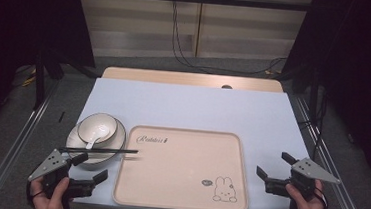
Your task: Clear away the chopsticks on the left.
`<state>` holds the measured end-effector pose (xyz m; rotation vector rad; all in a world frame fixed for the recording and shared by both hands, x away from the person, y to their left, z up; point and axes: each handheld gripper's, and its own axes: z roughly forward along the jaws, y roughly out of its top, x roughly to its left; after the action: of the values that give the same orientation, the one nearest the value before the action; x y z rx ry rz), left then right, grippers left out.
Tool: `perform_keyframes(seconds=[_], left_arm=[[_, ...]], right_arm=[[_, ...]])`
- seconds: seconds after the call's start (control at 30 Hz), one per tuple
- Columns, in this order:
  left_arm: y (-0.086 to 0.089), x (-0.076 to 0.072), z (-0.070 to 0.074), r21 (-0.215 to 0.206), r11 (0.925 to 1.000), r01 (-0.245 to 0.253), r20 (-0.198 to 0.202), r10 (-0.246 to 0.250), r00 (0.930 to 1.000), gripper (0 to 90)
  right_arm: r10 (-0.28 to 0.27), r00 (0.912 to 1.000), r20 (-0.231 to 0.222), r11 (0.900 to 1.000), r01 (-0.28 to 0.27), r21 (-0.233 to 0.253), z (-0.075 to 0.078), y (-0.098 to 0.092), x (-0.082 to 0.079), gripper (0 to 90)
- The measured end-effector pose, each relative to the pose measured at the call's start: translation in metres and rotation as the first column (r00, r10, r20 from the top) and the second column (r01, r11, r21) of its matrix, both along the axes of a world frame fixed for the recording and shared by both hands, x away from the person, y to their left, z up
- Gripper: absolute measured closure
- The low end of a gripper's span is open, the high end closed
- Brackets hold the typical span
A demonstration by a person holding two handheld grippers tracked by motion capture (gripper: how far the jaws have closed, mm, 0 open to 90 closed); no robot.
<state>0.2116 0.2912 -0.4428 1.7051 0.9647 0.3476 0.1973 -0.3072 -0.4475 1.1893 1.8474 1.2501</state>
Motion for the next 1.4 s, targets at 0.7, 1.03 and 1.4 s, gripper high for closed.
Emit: perform_keyframes(seconds=[0.7,1.03,1.4], left_arm=[[0.005,0.005,0.009,0.061,0.9954,0.073,0.025,-0.075,0.9969,3.2],[0.028,0.02,0.018,0.111,0.985,0.132,-0.011,-0.132,0.9912,5.5],[0.054,0.05,0.017,0.216,0.9609,0.174,-0.037,-0.17,0.9848,8.5]], right_arm=[[0.028,0.9994,-0.021,0.999,-0.027,0.018,-0.001,0.001,0.001,1.3],[0.033,0.9992,-0.024,0.999,-0.033,0.014,-0.002,0.002,0.002,1.3],[0.032,0.999,-0.032,0.999,-0.031,0.027,-0.002,0.002,0.002,2.0]])
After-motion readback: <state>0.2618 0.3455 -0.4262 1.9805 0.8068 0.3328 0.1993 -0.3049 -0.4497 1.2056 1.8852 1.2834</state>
